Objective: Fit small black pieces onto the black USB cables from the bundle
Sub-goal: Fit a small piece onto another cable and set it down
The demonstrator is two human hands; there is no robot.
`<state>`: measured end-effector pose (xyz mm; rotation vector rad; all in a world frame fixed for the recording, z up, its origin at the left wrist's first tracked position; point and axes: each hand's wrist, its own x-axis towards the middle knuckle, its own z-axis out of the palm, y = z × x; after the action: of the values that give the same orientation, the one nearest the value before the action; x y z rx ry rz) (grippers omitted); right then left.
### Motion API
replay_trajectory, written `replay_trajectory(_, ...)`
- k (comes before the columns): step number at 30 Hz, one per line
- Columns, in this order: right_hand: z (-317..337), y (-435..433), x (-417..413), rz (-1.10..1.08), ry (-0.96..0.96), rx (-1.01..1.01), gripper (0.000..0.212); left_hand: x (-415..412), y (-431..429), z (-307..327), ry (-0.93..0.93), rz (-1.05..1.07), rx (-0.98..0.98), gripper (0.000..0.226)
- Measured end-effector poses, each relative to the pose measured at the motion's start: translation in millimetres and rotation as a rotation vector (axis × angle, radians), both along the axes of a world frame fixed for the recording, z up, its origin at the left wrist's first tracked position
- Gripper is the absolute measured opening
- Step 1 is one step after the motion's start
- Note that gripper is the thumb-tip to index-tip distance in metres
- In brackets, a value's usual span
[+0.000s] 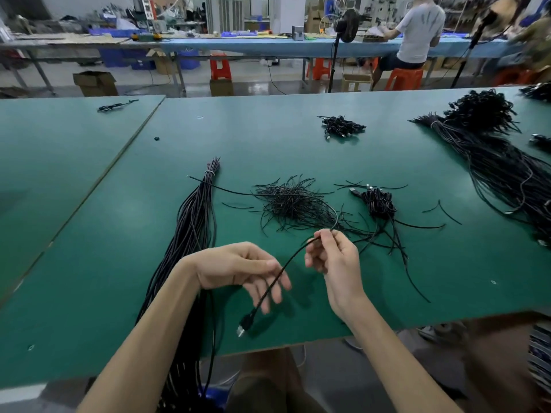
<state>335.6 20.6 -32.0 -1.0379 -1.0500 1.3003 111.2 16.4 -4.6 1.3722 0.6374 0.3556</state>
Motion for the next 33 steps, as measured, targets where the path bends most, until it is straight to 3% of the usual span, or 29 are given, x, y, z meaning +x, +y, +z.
replay_trajectory(4,0.9,-0.8,0.8,-0.006,0.002,-0.020,0.024,-8.7,-3.2,0.6,-0.228,0.050,0.022,0.045)
replay_trajectory(10,5.0,-1.8,3.2,0.006,0.095,-0.062,0.024,-23.3,7.5,-3.8,-0.713,0.575,-0.258,0.070)
replay_trajectory(12,4.7,-2.8,2.8,0.029,0.035,-0.034,0.024,-24.7,11.8,-6.9,-0.820,0.708,-0.293,0.073)
replay_trajectory(14,4.1,-4.3,0.9,0.082,-0.072,0.019,0.025,-22.4,15.5,-10.9,-0.797,0.813,-0.251,0.064)
replay_trajectory(17,3.1,-6.0,-1.4,0.181,-0.176,0.083,0.025,-15.3,18.2,-15.5,-0.598,0.924,-0.129,0.041)
replay_trajectory(20,2.8,-7.6,-3.3,0.282,-0.309,0.128,0.027,-7.3,18.7,-14.2,-0.525,0.987,-0.117,0.047)
replay_trajectory(23,3.1,-10.0,-6.6,0.340,-0.424,0.162,0.028,-1.7,16.8,-9.2,-0.608,0.926,-0.150,0.048)
replay_trajectory(28,4.3,-10.9,-6.1,0.325,-0.435,0.163,0.026,-3.7,9.1,2.2,-0.875,0.806,-0.309,0.042)
replay_trajectory(33,3.1,-9.8,-6.0,0.305,-0.423,0.158,0.026,-2.0,10.2,5.1,-0.903,0.963,-0.263,0.049)
